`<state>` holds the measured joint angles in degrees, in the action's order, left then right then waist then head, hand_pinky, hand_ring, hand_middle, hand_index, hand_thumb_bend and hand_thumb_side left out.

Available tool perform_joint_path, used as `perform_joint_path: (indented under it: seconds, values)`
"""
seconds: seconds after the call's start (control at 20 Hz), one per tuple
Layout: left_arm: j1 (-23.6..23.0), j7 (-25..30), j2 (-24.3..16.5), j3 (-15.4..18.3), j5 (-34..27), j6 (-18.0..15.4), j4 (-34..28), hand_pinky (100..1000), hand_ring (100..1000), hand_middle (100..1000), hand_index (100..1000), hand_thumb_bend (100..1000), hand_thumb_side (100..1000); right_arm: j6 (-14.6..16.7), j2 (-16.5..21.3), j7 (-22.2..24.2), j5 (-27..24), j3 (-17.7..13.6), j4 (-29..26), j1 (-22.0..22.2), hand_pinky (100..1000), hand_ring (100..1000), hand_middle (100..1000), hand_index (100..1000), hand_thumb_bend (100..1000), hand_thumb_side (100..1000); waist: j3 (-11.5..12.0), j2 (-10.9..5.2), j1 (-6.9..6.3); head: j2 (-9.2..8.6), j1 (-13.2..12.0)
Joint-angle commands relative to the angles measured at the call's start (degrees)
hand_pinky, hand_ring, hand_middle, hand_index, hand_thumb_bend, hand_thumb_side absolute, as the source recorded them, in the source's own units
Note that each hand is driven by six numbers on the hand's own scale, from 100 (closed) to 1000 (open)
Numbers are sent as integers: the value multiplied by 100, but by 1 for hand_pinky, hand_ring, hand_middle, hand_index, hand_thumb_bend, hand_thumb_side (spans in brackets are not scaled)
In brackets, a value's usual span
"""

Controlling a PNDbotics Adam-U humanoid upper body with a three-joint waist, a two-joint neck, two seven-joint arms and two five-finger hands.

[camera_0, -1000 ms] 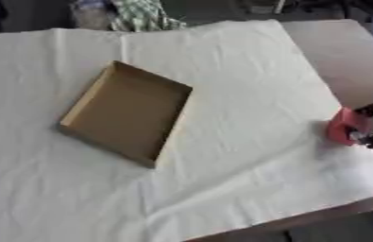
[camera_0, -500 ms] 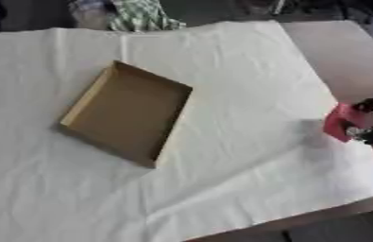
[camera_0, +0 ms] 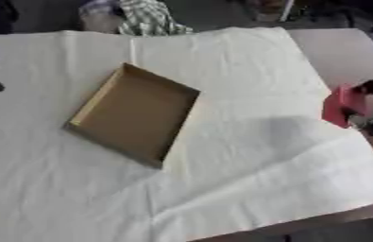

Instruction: Pick up objects on the table and place them in the box.

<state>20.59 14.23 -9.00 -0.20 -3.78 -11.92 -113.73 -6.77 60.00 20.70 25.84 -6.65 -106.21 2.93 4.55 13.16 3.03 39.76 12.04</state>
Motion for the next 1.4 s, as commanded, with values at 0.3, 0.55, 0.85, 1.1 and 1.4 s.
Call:
perform_joint_path:
  seconds: [0.3, 0.55, 0.85, 1.1, 1.4]
  values:
    - [66, 42, -14, -14, -28, -22, -87, 540, 720, 668, 770, 100, 693, 128, 435, 366, -49, 259, -743, -768, 889, 897, 833, 879, 100, 726, 132, -191, 54, 71, 54]
    - [110, 61, -31, -40, -52, -48, -87, 542, 720, 669, 771, 100, 685, 242, 444, 608, -223, 501, -831, -1366, 882, 880, 828, 875, 100, 730, 243, -252, 92, 112, 126]
    - [185, 116, -32, -115, -146, -128, -87, 545, 721, 670, 771, 100, 679, 369, 284, 1044, -402, 935, -755, -2236, 882, 874, 828, 872, 100, 743, 441, -295, 135, 134, 254]
    - [192, 173, 20, -146, -216, -153, -87, 547, 722, 670, 772, 100, 676, 428, -52, 1310, -508, 1226, -468, -2878, 879, 860, 822, 863, 100, 766, 591, -308, 161, 130, 347]
    - [270, 225, 53, -183, -330, -211, -87, 550, 719, 672, 773, 100, 670, 507, -449, 1487, -424, 1508, 17, -3434, 876, 851, 817, 856, 100, 793, 743, -297, 179, 120, 512]
